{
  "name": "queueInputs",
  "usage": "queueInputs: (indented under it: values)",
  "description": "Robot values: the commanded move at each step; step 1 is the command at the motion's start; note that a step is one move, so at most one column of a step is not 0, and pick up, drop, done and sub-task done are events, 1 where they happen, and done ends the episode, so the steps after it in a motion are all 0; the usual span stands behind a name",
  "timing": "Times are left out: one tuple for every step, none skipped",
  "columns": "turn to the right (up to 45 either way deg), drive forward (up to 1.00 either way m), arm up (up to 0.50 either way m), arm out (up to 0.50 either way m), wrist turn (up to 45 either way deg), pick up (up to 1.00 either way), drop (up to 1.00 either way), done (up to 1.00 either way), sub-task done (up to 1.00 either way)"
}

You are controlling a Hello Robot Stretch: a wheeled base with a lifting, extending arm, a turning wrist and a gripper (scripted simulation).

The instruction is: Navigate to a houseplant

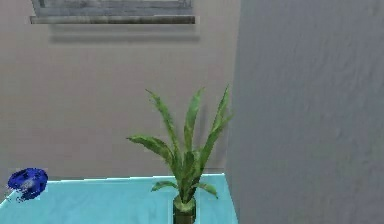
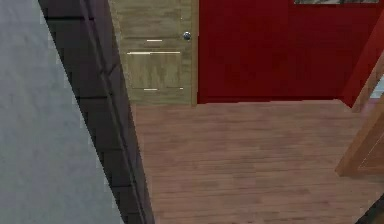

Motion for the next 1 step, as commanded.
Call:
queueInputs:
  values:
    - [0.0,0.00,0.00,0.00,0.0,0.00,0.00,1.00,0.00]
